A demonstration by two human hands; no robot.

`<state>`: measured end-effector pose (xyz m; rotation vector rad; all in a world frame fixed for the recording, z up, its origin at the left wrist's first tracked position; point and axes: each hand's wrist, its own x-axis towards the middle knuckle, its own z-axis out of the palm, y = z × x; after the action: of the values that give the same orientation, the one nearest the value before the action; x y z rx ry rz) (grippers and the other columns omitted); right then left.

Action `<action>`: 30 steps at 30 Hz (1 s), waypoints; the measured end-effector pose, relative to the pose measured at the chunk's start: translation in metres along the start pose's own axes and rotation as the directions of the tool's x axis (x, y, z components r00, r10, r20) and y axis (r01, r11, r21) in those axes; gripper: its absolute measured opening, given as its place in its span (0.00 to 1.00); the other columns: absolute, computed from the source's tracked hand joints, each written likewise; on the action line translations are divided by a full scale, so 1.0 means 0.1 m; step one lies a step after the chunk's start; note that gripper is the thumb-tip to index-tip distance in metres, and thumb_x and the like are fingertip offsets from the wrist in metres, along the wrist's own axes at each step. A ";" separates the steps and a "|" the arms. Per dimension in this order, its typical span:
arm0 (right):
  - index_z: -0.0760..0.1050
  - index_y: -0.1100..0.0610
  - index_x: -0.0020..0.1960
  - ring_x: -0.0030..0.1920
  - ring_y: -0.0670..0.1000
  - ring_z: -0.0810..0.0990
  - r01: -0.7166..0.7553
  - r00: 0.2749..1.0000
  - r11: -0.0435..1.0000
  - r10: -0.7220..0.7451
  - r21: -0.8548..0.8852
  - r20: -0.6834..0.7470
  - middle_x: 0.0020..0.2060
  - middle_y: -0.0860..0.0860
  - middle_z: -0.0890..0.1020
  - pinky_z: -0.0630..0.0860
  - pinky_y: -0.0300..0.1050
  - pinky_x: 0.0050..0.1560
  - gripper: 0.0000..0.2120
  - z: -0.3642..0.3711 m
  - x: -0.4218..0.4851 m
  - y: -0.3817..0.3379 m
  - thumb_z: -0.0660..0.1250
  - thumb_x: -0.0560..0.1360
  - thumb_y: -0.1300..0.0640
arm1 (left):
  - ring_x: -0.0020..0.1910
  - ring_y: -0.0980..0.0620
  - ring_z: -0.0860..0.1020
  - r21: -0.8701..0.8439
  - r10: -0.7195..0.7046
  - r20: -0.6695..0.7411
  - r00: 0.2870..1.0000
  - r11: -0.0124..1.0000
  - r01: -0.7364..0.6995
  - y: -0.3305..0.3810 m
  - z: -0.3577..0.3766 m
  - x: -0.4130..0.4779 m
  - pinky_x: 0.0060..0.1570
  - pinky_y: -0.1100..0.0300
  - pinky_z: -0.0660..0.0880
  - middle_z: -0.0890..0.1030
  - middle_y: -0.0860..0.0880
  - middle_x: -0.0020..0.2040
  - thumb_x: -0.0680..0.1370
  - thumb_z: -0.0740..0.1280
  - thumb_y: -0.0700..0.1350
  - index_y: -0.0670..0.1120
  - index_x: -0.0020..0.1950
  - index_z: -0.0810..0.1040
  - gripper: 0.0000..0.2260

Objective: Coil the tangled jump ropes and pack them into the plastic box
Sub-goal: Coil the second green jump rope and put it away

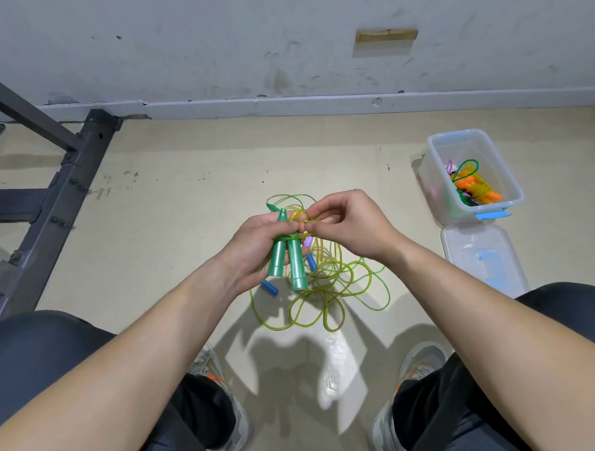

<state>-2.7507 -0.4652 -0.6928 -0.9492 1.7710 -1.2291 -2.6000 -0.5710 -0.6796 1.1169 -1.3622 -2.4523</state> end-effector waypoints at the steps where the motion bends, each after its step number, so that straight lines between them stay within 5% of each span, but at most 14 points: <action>1: 0.82 0.52 0.44 0.36 0.48 0.76 0.005 1.000 0.999 -0.004 -0.052 0.005 0.34 0.52 0.83 0.77 0.45 0.44 0.05 -0.01 0.00 0.01 0.78 0.71 0.57 | 0.38 0.52 0.82 0.016 0.001 0.005 1.000 1.000 -0.001 -0.01 -0.01 0.01 0.43 0.56 0.83 0.81 0.45 0.41 0.81 0.64 0.34 0.36 0.58 0.79 0.08; 4: 0.79 0.55 0.44 0.39 0.46 0.77 0.093 0.996 0.941 -0.090 -0.326 0.024 0.39 0.53 0.81 0.75 0.43 0.44 0.05 -0.02 0.02 0.07 0.74 0.75 0.55 | 0.40 0.50 0.82 0.136 0.047 0.008 0.999 0.990 -0.047 -0.03 -0.02 0.01 0.48 0.52 0.84 0.82 0.45 0.43 0.80 0.66 0.35 0.36 0.55 0.80 0.06; 8: 0.74 0.53 0.46 0.55 0.51 0.73 0.177 0.983 0.801 -0.114 -0.572 0.144 0.52 0.52 0.74 0.70 0.44 0.59 0.06 0.01 0.03 0.13 0.63 0.80 0.53 | 0.42 0.36 0.81 0.472 0.155 -0.063 0.986 0.875 -0.107 -0.11 -0.06 0.07 0.53 0.36 0.80 0.80 0.34 0.45 0.79 0.70 0.39 0.34 0.53 0.78 0.08; 10: 0.73 0.57 0.41 0.53 0.54 0.72 0.137 0.983 0.713 -0.010 -0.688 0.186 0.47 0.53 0.75 0.70 0.50 0.59 0.14 0.06 0.03 0.12 0.56 0.79 0.50 | 0.43 0.36 0.82 0.655 0.215 -0.039 0.976 0.743 -0.137 -0.17 -0.08 0.12 0.51 0.43 0.81 0.82 0.36 0.44 0.76 0.71 0.45 0.40 0.49 0.80 0.08; 13: 0.74 0.63 0.38 0.46 0.58 0.75 0.129 0.976 0.628 0.057 -0.767 0.210 0.40 0.58 0.77 0.74 0.54 0.51 0.16 0.10 0.02 0.08 0.58 0.78 0.53 | 0.37 0.48 0.79 0.865 0.300 -0.008 0.954 0.481 -0.144 -0.28 -0.09 0.16 0.43 0.56 0.73 0.82 0.45 0.39 0.78 0.68 0.44 0.45 0.44 0.79 0.05; 16: 0.80 0.64 0.42 0.35 0.46 0.77 0.059 0.980 0.755 0.081 -0.653 0.182 0.34 0.52 0.80 0.75 0.41 0.39 0.11 0.07 0.04 0.04 0.64 0.76 0.57 | 0.44 0.43 0.78 0.906 0.340 -0.032 0.940 0.408 -0.117 -0.34 -0.14 0.20 0.47 0.52 0.73 0.82 0.43 0.42 0.79 0.66 0.44 0.43 0.46 0.78 0.05; 18: 0.77 0.68 0.41 0.26 0.44 0.67 -0.094 0.975 0.902 0.169 -0.422 0.145 0.28 0.50 0.71 0.66 0.35 0.29 0.12 0.07 0.05 0.01 0.65 0.76 0.58 | 0.46 0.44 0.79 0.890 0.345 -0.031 0.938 0.437 -0.132 -0.33 -0.16 0.22 0.49 0.50 0.75 0.83 0.44 0.42 0.79 0.66 0.44 0.43 0.47 0.79 0.05; 20: 0.71 0.61 0.36 0.33 0.49 0.65 -0.239 0.946 0.947 0.277 -0.214 0.168 0.34 0.54 0.66 0.66 0.41 0.37 0.13 0.09 0.04 0.03 0.64 0.73 0.51 | 0.45 0.45 0.79 0.892 0.367 -0.022 0.930 0.427 -0.147 -0.32 -0.16 0.23 0.48 0.52 0.74 0.83 0.45 0.42 0.79 0.67 0.43 0.43 0.48 0.79 0.05; 22: 0.65 0.53 0.34 0.35 0.51 0.62 -0.308 0.917 0.923 0.352 -0.230 0.189 0.34 0.53 0.64 0.63 0.45 0.37 0.15 0.13 0.02 0.04 0.64 0.72 0.46 | 0.45 0.45 0.79 0.897 0.374 -0.030 0.927 0.420 -0.140 -0.35 -0.16 0.24 0.48 0.53 0.74 0.83 0.46 0.42 0.79 0.67 0.42 0.43 0.48 0.79 0.04; 25: 0.59 0.52 0.29 0.27 0.48 0.56 -0.225 0.945 0.913 0.290 -0.340 0.153 0.25 0.48 0.59 0.54 0.44 0.29 0.25 0.13 0.03 0.11 0.69 0.76 0.46 | 0.43 0.47 0.79 0.875 0.344 -0.115 0.932 0.479 -0.069 -0.33 -0.25 0.28 0.45 0.56 0.73 0.83 0.48 0.41 0.79 0.67 0.42 0.44 0.47 0.80 0.03; 27: 0.69 0.58 0.28 0.27 0.48 0.64 -0.176 0.968 0.961 0.208 -0.214 0.139 0.24 0.49 0.67 0.61 0.45 0.32 0.23 0.10 0.05 0.13 0.71 0.76 0.48 | 0.43 0.44 0.80 0.854 0.326 -0.159 0.932 0.519 -0.036 -0.30 -0.33 0.31 0.46 0.54 0.74 0.83 0.45 0.41 0.78 0.68 0.42 0.43 0.47 0.81 0.04; 30: 0.78 0.59 0.32 0.41 0.59 0.83 -0.153 0.983 0.981 0.139 0.117 0.122 0.30 0.54 0.81 0.76 0.52 0.51 0.17 0.09 0.04 0.14 0.69 0.78 0.53 | 0.44 0.42 0.80 0.812 0.330 -0.212 0.920 0.583 -0.023 -0.25 -0.38 0.35 0.45 0.53 0.75 0.83 0.42 0.42 0.78 0.69 0.42 0.43 0.44 0.81 0.04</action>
<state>-2.7462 -0.4688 -0.7094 -0.7860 1.6237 -1.1554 -2.5941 -0.5972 -0.7304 1.3532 -2.3791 -1.3325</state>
